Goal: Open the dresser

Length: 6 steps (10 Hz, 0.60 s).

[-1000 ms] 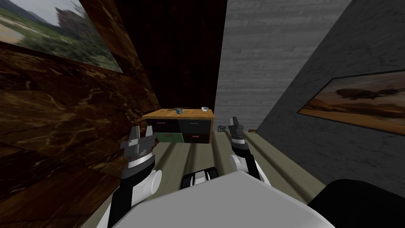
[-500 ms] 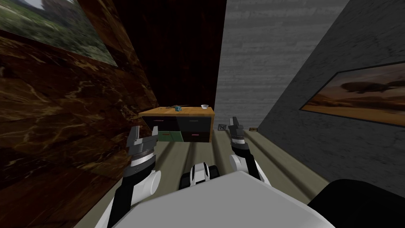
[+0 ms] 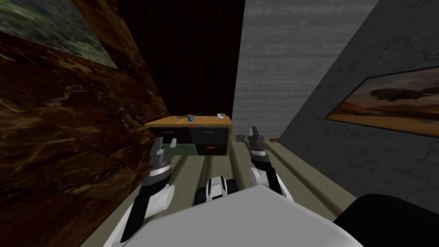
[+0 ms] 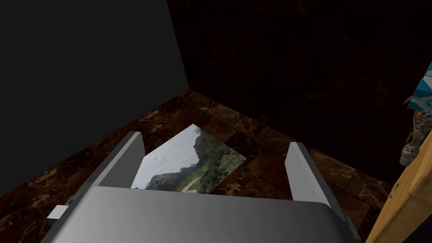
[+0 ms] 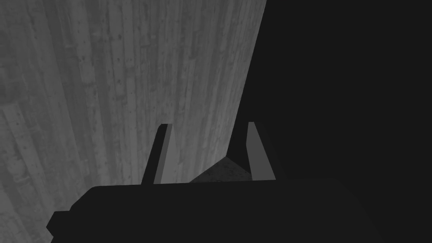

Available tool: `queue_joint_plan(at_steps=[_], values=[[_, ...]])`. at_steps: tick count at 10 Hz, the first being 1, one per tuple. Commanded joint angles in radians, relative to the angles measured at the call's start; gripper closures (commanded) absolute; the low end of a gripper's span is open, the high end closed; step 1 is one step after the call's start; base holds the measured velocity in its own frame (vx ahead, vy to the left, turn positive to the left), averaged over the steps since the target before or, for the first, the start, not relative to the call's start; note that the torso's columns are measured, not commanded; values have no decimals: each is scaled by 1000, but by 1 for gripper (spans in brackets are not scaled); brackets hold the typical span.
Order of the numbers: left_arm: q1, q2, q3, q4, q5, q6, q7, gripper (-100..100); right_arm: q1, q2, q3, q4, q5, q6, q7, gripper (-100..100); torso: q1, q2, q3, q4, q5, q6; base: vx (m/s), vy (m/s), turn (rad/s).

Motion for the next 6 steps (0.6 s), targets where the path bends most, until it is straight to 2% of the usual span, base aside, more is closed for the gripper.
queue_joint_plan(at_steps=[1,6], values=[[-13,25,-7,66,-4,1,-3,-100,0,0,0,0,0,0,0,0,1,0,0,0,0,0,93,-3,-37],[-52,38,-21,199,-14,13,-13,-100,0,0,0,0,0,0,0,0,0,0,0,0,0,0,102,-9,-46]])
